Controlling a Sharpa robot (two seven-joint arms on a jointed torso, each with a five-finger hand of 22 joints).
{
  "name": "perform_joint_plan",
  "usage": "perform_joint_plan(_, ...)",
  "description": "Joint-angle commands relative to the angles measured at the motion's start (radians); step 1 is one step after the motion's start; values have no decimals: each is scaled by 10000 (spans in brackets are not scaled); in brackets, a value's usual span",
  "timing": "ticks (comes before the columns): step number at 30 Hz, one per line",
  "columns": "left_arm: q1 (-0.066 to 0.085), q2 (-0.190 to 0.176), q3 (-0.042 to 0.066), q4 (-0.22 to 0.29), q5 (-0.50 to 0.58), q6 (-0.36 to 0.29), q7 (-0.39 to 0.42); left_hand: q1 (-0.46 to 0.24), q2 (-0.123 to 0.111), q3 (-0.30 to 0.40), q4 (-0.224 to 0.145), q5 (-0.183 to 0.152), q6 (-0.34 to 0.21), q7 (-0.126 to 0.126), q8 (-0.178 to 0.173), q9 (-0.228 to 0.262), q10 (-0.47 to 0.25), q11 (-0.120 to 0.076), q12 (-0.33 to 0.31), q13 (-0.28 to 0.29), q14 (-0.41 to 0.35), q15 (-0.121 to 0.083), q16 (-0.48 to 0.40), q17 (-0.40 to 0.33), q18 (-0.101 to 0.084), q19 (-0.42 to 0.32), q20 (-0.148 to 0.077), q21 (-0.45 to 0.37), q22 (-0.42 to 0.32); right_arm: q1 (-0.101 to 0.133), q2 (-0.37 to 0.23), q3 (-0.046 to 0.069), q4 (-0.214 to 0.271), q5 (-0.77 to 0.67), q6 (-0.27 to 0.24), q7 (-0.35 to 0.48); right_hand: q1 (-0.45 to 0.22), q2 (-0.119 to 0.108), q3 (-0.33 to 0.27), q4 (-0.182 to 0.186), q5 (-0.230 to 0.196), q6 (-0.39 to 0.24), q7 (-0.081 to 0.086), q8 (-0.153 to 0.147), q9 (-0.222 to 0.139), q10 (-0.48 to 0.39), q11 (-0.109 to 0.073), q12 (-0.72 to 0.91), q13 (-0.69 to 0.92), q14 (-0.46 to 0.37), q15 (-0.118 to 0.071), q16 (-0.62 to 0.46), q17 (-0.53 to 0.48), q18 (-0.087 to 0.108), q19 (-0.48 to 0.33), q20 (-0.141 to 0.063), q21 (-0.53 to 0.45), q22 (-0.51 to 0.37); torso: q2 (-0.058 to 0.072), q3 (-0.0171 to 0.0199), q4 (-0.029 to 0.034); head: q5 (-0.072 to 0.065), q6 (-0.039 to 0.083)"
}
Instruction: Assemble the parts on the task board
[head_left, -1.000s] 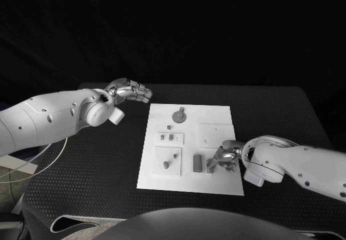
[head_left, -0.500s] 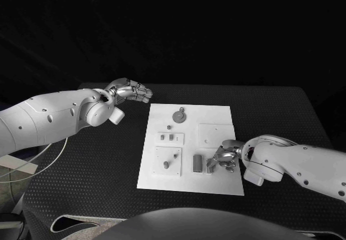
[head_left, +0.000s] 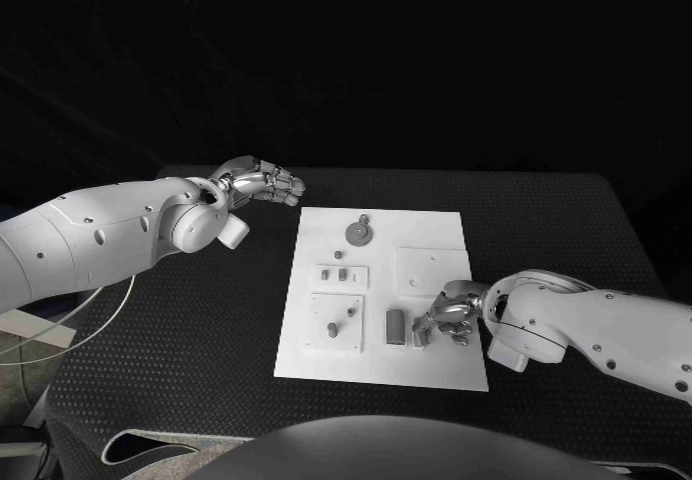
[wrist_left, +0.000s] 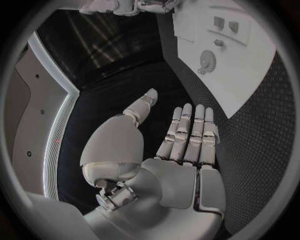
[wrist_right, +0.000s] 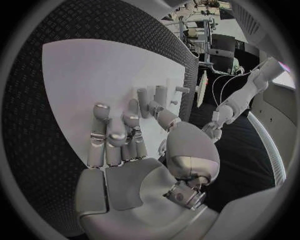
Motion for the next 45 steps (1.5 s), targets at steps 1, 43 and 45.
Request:
perform_joint_plan(1,9,-1,6,33,-28,102,77,-26,-68,11,51,-36,-1,17,46,-6,7,-24,61,-14,25,54,-45,10,6,-6,35,38,-11,-12,22,-2,2,6,162,72,-14,-105,6,96,-16,-77,84,-48,-21,-64,29,-59,-15,-20,-29,-40,-15,67,37,-9,-72,46,0,-5,1,-2,2)
perform_joint_plan(43,9,-19,6,28,-44,116,77,-21,-64,14,50,-36,2,16,50,-7,13,-25,64,-28,28,54,-52,18,8,-7,37,39,-17,-64,-194,-3,265,-1071,1607,301,598,-749,234,-144,-16,-6,70,24,0,-76,18,17,-23,-11,-32,-14,-3,67,68,-30,-68,116,2,3,-3,-10,2)
perform_joint_plan(45,9,-17,6,32,-44,120,78,-21,-64,14,50,-36,2,16,50,-7,13,-25,64,-28,28,54,-53,18,8,-7,37,39,-17,-67,-168,-3,259,-1103,1568,272,609,-734,239,-132,-15,5,68,31,3,-73,16,19,-24,-9,-33,-13,-3,67,73,-29,-68,116,1,2,-2,-14,2)
